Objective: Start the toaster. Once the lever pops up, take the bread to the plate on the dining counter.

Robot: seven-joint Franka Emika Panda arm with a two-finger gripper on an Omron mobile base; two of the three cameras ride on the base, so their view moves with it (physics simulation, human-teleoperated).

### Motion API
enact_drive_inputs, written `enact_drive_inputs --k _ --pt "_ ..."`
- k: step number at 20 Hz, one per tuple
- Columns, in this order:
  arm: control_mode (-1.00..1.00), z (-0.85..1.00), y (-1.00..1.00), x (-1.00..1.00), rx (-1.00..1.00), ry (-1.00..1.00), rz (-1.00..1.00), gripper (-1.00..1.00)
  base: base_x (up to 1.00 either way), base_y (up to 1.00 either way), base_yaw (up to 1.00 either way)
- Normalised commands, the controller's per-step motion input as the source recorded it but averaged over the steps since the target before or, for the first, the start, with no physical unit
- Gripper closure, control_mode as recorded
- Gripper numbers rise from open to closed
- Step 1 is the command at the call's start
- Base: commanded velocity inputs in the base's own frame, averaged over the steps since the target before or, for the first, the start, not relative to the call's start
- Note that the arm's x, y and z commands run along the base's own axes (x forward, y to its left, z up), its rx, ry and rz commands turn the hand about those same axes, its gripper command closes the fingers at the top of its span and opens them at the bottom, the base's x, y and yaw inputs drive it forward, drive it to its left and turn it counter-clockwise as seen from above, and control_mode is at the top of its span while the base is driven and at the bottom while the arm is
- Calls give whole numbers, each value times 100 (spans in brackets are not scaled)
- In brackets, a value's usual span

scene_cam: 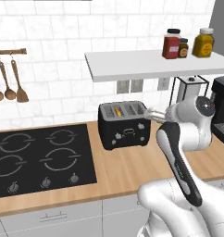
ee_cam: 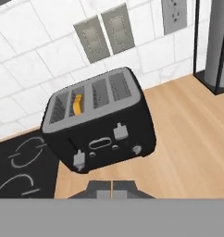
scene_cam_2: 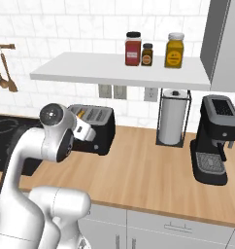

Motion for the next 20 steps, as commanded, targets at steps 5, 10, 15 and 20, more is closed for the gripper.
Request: enact_drive_inputs --k 5,10,15,20 --pt "-100 52 -36 -8 19 -11 -1 -100 0 0 0" --pt "-100 0 0 0 0 0 0 -100 0 0 0" --pt "-100 0 0 0 0 0 0 -100 0 0 0" --pt "-100 0 0 0 0 0 0 -100 0 0 0"
